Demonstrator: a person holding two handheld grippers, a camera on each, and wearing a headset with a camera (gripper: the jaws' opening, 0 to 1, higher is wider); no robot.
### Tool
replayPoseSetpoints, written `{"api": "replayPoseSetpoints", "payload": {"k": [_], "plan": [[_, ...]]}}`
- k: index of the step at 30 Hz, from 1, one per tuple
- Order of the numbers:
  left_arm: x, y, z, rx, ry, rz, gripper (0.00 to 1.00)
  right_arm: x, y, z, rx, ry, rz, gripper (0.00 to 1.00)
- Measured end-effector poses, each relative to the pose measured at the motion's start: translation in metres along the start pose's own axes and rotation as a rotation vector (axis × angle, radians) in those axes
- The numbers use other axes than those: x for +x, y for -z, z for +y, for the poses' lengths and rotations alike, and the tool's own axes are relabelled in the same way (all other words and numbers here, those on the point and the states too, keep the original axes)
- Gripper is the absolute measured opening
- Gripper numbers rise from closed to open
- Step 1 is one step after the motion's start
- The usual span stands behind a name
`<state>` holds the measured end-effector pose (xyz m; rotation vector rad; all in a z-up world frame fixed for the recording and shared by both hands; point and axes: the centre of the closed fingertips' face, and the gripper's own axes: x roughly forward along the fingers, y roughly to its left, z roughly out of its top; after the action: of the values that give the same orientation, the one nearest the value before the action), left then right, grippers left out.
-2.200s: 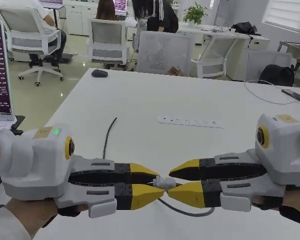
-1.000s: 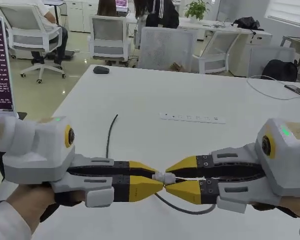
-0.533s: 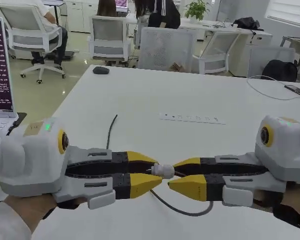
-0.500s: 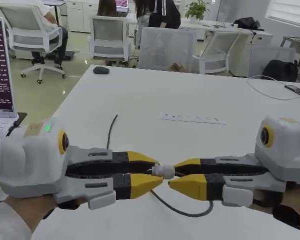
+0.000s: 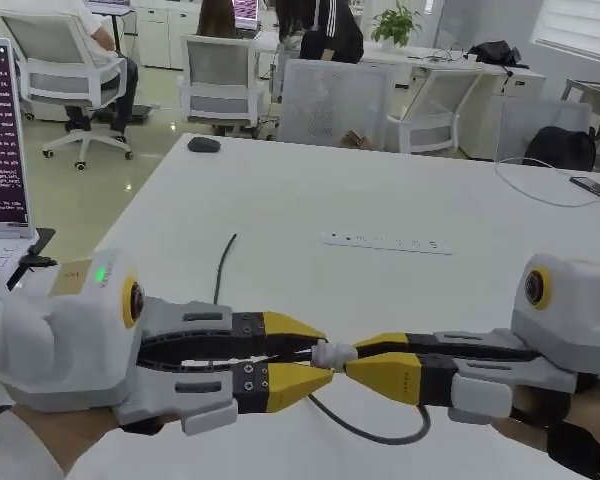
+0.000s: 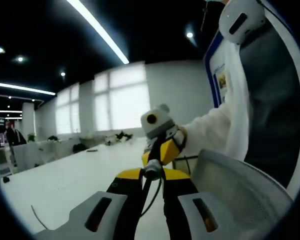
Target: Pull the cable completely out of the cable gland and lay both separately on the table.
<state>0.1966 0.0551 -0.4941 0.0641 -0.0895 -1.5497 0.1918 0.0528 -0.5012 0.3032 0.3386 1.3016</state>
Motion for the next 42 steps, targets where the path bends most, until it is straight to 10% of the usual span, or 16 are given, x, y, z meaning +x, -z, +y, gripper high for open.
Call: {"api": "replayPoseSetpoints", "payload": {"k": [13, 28, 34, 42], "plan": [[0.0010, 0.0018, 0.0000, -0.056, 0.011, 0.003, 0.15, -0.0005, 0.0015, 0.0040, -0.186, 0.016, 0.019, 0.13], [-0.0027, 0.0041, 0.0035, -0.387, 0.034, -0.014, 0.15, 0.0020, 0.0006, 0.0056, -0.560, 0.008, 0.053, 0.12], [-0.0023, 0.0082, 0.0036, -0.463, 0.037, -0.002, 0.15, 0.0043, 0.0029, 0.0054, -0.596, 0.008, 0.081, 0.13], [-0.0030, 0.0061, 0.0031, -0.421, 0.022, -0.010, 0.15, -0.0005, 0.0035, 0.0004, -0.527, 0.028, 0.096, 0.13]]}}
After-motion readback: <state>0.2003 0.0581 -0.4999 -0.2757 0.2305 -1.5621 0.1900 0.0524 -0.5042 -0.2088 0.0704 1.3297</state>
